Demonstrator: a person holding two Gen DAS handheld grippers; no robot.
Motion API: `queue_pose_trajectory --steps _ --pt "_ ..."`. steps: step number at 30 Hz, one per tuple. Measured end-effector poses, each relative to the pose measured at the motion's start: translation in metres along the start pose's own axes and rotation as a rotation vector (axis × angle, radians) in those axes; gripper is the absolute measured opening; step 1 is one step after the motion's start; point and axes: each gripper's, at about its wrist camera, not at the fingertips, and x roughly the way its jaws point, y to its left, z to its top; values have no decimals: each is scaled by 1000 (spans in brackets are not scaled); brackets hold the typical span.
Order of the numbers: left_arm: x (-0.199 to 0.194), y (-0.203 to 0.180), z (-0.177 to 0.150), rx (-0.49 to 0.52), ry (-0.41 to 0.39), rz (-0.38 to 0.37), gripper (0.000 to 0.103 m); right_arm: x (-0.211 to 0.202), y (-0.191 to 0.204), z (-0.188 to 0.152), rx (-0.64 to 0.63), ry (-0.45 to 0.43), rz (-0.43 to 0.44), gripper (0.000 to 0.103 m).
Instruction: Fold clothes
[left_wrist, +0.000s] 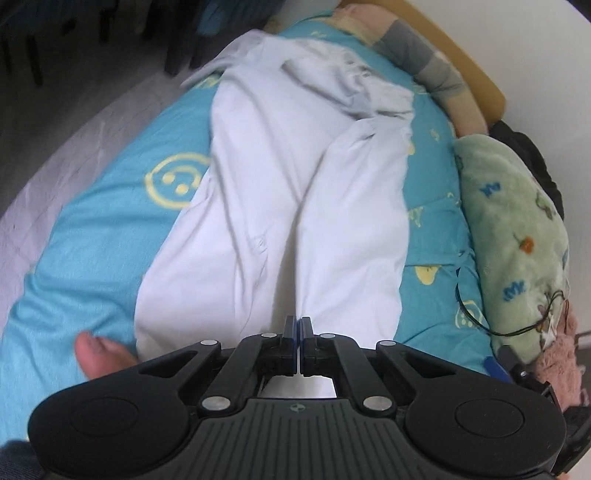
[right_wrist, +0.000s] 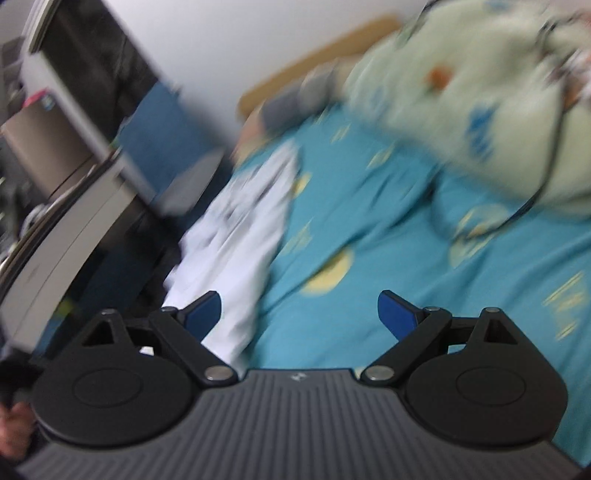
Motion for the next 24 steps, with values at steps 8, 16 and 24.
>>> queue_pose_trajectory --steps 8,16,24 --pt "18 2 -10 -9 19 1 1 79 35 -45 37 410 142 92" --pt "9 2 -17 13 8 -26 1 81 88 -63 -285 447 -37 16" --pt "-1 -13 -24 106 41 -37 18 43 84 -57 -274 339 -105 20"
